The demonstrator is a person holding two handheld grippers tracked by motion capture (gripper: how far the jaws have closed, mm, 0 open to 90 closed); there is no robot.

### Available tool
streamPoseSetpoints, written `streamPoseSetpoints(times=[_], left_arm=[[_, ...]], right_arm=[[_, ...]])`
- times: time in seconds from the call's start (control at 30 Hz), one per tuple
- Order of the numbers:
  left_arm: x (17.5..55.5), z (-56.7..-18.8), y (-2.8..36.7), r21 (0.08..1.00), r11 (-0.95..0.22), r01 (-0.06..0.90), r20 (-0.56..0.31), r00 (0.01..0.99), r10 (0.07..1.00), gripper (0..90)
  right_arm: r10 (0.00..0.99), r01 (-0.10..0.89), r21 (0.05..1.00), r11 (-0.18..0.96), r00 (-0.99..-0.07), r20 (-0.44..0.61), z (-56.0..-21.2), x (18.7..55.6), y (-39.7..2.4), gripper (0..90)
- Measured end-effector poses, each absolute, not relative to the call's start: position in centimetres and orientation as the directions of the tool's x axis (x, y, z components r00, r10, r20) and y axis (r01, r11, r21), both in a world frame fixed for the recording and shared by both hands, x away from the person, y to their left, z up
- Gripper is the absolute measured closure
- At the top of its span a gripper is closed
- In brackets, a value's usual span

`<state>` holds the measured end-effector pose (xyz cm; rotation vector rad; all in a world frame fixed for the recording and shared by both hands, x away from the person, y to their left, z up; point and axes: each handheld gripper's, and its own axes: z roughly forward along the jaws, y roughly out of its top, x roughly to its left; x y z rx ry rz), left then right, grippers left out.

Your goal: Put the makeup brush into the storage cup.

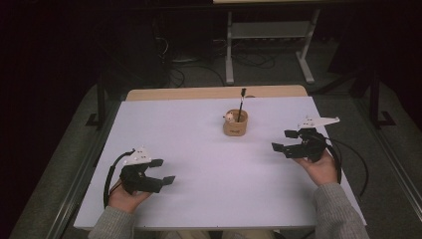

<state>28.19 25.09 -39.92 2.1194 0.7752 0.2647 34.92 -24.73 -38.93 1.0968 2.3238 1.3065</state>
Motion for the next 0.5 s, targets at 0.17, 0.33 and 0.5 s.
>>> streamPoseSetpoints(times=[0.17, 0.33, 0.5], left_arm=[[28.1, -39.9, 25.1, 0.779, -0.454, 0.432, -0.078, 0.786, 0.614, 23.0], [28.0, -39.8, 25.2, 0.779, -0.452, 0.435, -0.078, 0.782, 0.618, 22.6], [28.0, -39.8, 25.2, 0.782, -0.444, 0.438, -0.081, 0.778, 0.623, 22.2]], right_arm=[[0.716, 0.49, 0.813, 0.313, -0.684, 0.137, -39.0, 34.5, -24.8, 21.8], [0.713, 0.486, 0.816, 0.312, -0.688, 0.137, -38.8, 34.1, -24.7, 21.7], [0.711, 0.475, 0.823, 0.312, -0.691, 0.13, -39.1, 33.4, -24.7, 21.7]])
